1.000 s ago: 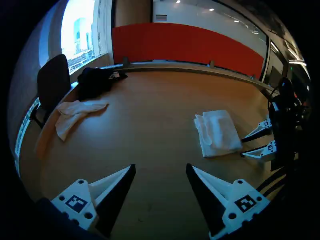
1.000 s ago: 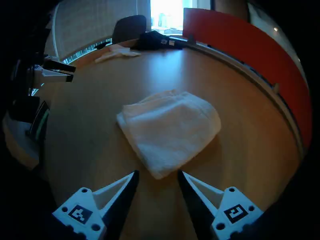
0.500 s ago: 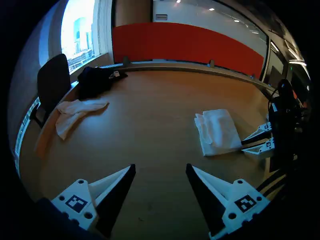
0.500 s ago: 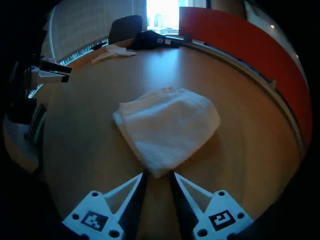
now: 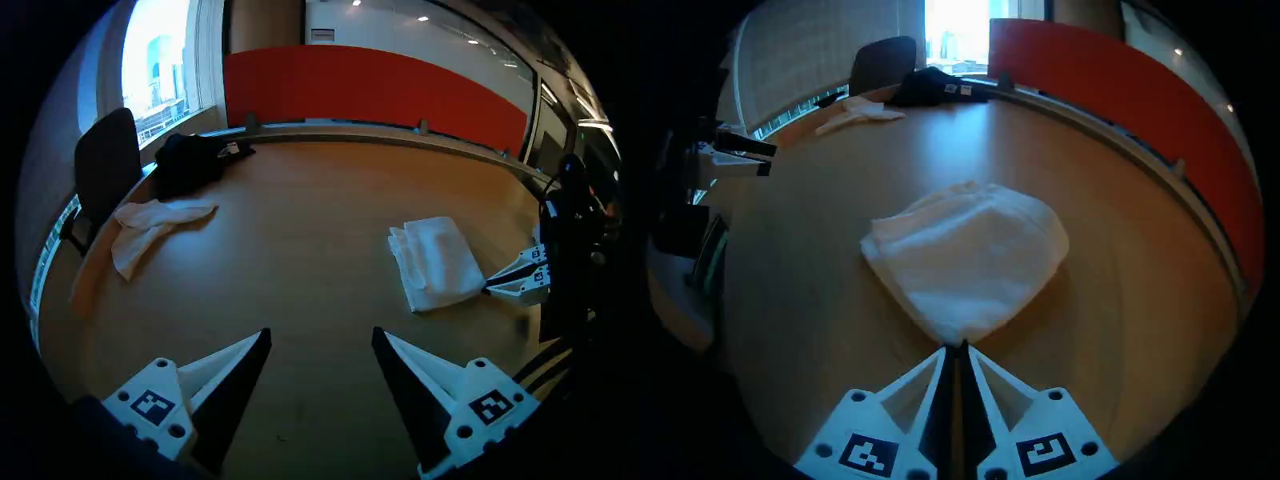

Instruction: Fold towel

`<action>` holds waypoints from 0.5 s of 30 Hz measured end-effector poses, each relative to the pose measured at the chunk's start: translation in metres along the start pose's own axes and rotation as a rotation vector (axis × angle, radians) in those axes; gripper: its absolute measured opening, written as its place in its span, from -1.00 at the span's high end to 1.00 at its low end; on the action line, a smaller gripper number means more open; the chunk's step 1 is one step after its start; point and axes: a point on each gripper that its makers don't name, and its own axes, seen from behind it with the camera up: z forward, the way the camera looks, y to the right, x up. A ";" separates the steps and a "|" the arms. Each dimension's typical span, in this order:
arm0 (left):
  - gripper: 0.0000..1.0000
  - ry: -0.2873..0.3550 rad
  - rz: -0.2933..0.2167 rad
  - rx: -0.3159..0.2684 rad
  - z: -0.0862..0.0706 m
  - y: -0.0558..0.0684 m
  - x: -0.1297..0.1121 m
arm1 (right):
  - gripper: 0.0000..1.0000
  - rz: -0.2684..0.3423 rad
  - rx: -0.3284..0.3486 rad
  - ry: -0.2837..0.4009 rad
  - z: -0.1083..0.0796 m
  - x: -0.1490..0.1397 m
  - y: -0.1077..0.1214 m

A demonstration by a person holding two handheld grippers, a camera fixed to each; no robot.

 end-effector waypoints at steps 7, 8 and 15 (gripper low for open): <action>-0.87 0.009 0.005 -0.005 -0.001 0.004 0.006 | 0.89 -0.024 -0.024 0.062 -0.018 0.033 0.010; -0.87 0.012 0.006 -0.005 -0.001 0.004 0.008 | 0.89 -0.027 -0.026 0.072 -0.021 0.039 0.012; -0.88 0.034 0.016 -0.012 -0.003 0.009 0.022 | 0.90 -0.037 -0.058 0.158 -0.047 0.091 0.027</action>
